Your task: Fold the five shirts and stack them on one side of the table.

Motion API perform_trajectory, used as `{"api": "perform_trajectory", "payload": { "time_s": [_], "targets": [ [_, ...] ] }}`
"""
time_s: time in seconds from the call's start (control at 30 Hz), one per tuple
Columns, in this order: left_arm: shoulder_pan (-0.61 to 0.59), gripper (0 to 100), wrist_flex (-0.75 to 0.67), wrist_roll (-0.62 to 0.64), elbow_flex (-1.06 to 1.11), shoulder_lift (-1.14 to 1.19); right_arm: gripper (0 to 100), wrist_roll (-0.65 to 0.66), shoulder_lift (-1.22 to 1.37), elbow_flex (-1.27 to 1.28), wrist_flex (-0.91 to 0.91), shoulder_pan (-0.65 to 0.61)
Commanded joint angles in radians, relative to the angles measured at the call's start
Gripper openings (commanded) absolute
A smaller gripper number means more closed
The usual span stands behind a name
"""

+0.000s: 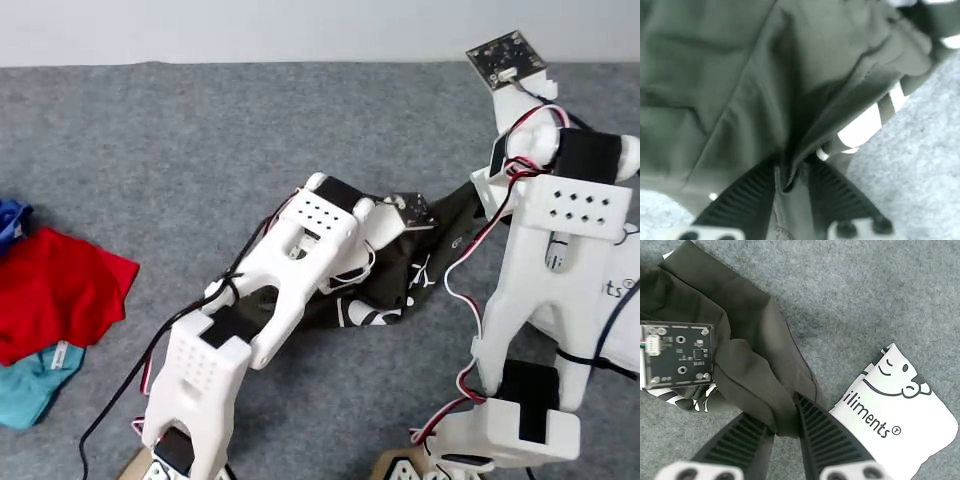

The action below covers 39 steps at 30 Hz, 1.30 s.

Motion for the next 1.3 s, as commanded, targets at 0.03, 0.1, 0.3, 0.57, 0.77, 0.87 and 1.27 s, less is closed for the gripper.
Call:
{"api": "perform_trajectory", "payload": {
  "time_s": [0.03, 0.1, 0.3, 0.57, 0.77, 0.87, 1.27],
  "targets": [
    [0.002, 1, -0.006, -0.002, -0.019, 0.020, 0.9, 0.008, -0.005, -0.028, 0.005, 0.008],
    [0.002, 1, -0.006, -0.002, -0.021, 0.015, 0.9, 0.008, -0.005, -0.028, 0.007, 0.008],
    [0.000, 1, -0.005, 0.072, -0.030, -0.126, 0.9, 0.008, -0.016, -0.032, 0.007, 0.008],
    [-0.216, 1, 0.086, 0.267, -0.147, -0.483, 0.9, 0.058, -0.127, -0.034, -0.001, 0.010],
    [-0.433, 1, 0.118, 0.310, -0.367, -0.713, 0.9, 0.084, -0.246, -0.034, -0.005, 0.010],
    [-0.470, 1, 0.117, 0.269, -0.492, -0.787, 0.9, 0.084, -0.309, -0.034, -0.041, 0.010],
    [-0.543, 0, 0.032, 0.046, -0.955, -0.891, 0.9, 0.086, -0.518, -0.034, -0.332, 0.008]
  ]
}}
